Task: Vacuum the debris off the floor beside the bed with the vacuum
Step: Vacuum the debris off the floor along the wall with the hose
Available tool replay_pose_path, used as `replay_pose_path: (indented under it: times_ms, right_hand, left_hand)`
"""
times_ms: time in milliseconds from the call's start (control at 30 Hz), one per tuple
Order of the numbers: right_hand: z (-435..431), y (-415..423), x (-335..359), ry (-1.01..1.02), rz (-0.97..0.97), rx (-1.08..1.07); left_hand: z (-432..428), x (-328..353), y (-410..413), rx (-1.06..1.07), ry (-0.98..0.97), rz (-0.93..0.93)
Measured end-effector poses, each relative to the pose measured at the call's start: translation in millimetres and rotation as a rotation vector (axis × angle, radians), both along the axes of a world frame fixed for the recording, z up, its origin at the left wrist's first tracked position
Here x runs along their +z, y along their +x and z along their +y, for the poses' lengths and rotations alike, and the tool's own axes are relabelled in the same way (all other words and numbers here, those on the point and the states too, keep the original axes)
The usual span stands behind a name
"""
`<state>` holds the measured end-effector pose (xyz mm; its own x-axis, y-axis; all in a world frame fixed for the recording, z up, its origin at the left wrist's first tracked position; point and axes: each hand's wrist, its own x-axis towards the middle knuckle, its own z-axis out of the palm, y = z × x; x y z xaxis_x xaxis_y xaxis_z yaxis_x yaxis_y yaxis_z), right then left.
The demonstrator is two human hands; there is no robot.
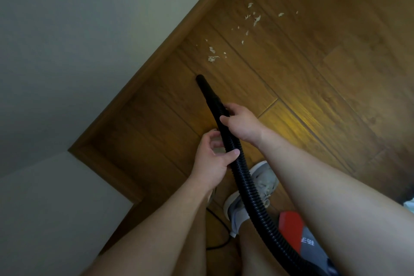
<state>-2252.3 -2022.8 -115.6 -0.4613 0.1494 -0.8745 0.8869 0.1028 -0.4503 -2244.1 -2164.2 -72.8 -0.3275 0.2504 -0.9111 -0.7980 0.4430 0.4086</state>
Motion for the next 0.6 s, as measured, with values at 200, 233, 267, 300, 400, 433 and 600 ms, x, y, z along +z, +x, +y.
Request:
replay_pose_path:
  times_ms: [200, 233, 267, 300, 400, 433, 600]
  right_hand:
    - [-2.8, -10.5, -3.0, 0.034, 0.013, -0.042]
    - [-1.0, -11.6, -2.4, 0.050, 0.015, -0.056]
    - [1.8, -12.2, -2.0, 0.066, 0.014, -0.070]
    - [5.1, -12.5, -1.4, 0.079, 0.014, -0.085]
    - [15.1, -14.0, 0.6, 0.108, -0.005, -0.113]
    - [18.2, -14.5, 1.5, 0.114, -0.014, -0.120]
    - [32.3, -18.4, 4.7, 0.139, -0.039, -0.165]
  left_hand:
    - [-1.2, -2.7, -9.7, -0.005, 0.008, 0.017]
    - [1.0, -3.7, -11.6, -0.006, 0.014, 0.017]
    - [4.0, -4.6, -13.3, -0.011, 0.018, 0.014]
    - [7.2, -5.4, -15.1, -0.019, 0.023, 0.009]
    - [17.5, -4.8, -20.1, -0.041, 0.030, -0.016]
    - [20.1, -4.7, -22.0, -0.051, 0.032, -0.020]
    - [33.6, -1.7, -34.4, -0.111, 0.032, -0.023]
